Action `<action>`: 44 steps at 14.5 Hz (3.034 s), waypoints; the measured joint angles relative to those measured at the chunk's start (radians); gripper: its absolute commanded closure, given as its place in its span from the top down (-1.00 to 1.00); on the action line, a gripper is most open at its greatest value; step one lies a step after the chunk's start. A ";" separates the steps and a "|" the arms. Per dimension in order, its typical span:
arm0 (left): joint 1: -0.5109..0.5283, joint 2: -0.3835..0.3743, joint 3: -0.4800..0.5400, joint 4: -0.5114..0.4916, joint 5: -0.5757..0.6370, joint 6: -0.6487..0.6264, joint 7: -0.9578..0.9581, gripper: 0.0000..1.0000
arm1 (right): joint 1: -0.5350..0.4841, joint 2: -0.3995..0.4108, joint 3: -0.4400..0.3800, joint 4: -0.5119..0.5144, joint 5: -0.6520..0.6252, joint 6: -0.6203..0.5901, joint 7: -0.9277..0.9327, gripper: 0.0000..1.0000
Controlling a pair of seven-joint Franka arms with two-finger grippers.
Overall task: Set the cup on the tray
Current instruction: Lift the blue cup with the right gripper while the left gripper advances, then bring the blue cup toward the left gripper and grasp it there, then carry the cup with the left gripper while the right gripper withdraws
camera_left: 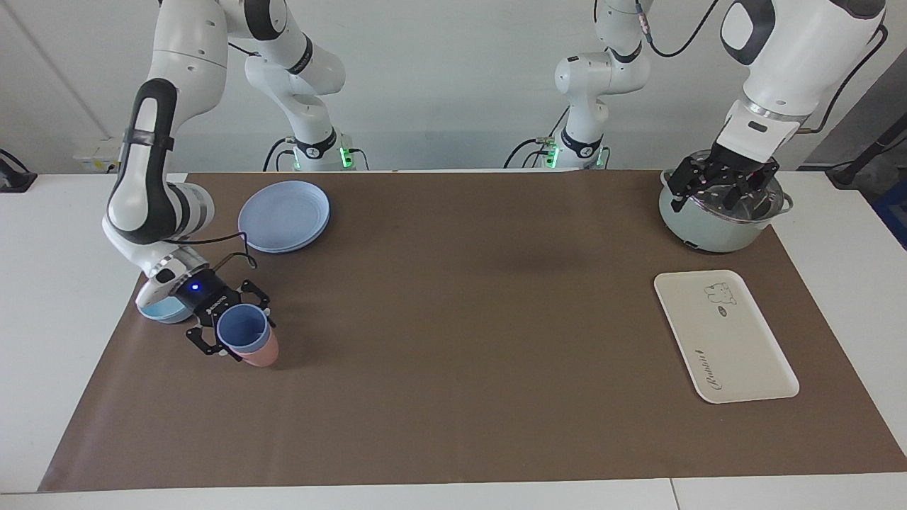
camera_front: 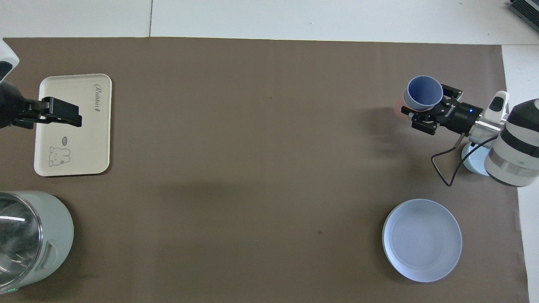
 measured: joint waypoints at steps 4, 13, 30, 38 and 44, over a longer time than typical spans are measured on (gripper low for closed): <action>-0.017 0.001 -0.004 -0.004 -0.144 -0.001 -0.024 1.00 | 0.095 -0.148 0.001 0.024 -0.392 0.085 0.491 -1.00; -0.240 0.120 -0.009 -0.007 -0.490 0.227 -0.456 0.86 | 0.389 -0.230 0.009 0.092 -1.172 0.089 1.398 -1.00; -0.536 0.304 -0.011 0.008 -0.604 0.671 -0.784 0.26 | 0.605 -0.236 0.011 0.127 -1.600 -0.051 1.684 -1.00; -0.573 0.305 -0.010 0.009 -0.612 0.683 -0.784 -1.00 | 0.606 -0.235 0.015 0.128 -1.601 -0.060 1.685 -1.00; -0.568 0.306 0.005 0.026 -0.627 0.679 -0.784 -1.00 | 0.604 -0.234 0.008 0.133 -1.602 -0.057 1.685 -1.00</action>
